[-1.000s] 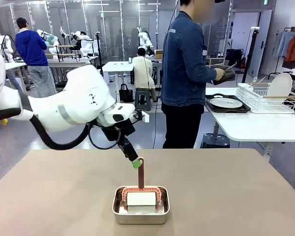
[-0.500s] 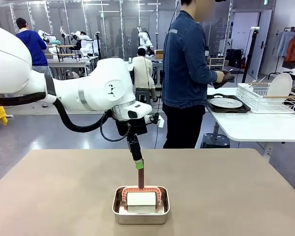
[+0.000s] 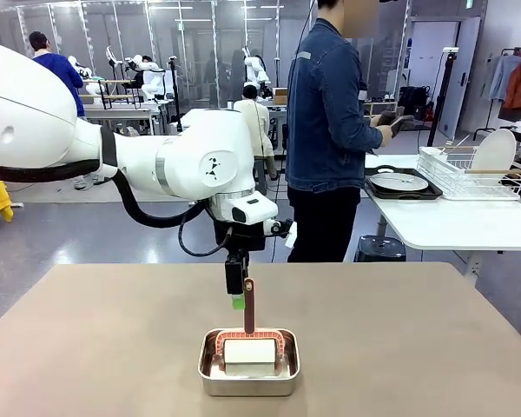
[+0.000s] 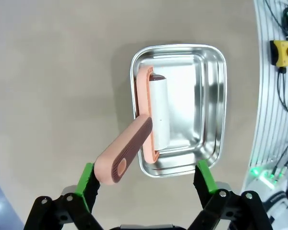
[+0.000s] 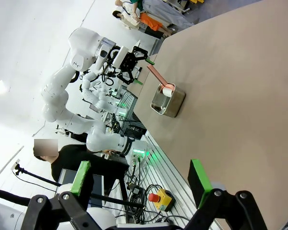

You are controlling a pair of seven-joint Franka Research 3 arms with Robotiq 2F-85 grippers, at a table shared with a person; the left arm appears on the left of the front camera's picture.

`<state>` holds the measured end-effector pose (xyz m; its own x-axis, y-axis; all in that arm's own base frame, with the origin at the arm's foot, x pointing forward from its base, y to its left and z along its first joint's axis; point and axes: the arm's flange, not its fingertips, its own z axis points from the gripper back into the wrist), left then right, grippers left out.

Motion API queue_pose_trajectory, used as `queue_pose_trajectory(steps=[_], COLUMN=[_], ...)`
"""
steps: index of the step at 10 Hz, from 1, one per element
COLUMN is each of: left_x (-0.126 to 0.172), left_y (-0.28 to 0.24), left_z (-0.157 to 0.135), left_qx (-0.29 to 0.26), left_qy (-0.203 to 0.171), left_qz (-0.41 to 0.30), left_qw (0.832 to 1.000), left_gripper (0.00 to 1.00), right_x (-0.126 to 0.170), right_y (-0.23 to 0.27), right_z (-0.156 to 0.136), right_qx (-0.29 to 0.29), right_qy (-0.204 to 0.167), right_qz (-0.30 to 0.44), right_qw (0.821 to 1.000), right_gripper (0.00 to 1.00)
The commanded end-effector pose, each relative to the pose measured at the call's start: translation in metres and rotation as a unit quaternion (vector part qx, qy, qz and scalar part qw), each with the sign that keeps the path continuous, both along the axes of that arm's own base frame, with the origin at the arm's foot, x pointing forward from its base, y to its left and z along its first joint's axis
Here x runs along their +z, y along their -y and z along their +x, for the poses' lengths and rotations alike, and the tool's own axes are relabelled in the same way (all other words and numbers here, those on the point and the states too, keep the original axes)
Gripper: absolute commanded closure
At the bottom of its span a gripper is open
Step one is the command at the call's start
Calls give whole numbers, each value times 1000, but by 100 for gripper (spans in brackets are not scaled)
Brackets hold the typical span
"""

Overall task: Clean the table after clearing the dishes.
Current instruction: When the right (or left) Handle tray is removed, use the right hand (or left hand) to clean the right (or left) side of the table with the Lint Roller.

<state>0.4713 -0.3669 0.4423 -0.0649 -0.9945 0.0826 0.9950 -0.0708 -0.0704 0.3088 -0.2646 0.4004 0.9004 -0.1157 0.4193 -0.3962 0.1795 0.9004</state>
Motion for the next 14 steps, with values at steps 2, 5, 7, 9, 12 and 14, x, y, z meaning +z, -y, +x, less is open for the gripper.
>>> queue_pose_trajectory(steps=[2, 5, 7, 9, 12, 14], left_x=[-2, -14, -24, -35, -49, -56], left_y=[15, 17, 16, 15, 15, 15], left_z=[15, 23, 28, 33, 40, 42], left_qx=[-13, -18, -1, 16, 25, 32], left_qy=[-63, -76, -68, -78, -89, -95], left_qz=[11, 20, 14, 15, 9, 4], left_qw=[998, 997, 998, 997, 996, 995], left_gripper=[0, 0, 0, 0, 0, 0], right_x=[1, 1, 1, 1, 1, 1], right_y=[0, 0, 0, 0, 0, 0], right_z=[-4, -4, -4, -4, -4, -4], right_qx=[9, 9, 9, 9, 9, 9], right_qy=[8, 8, 8, 8, 8, 8], right_qz=[-4, -4, -4, -4, -4, -4], right_qw=[1000, 1000, 1000, 1000, 1000, 1000], right_gripper=[0, 0, 0, 0, 0, 0])
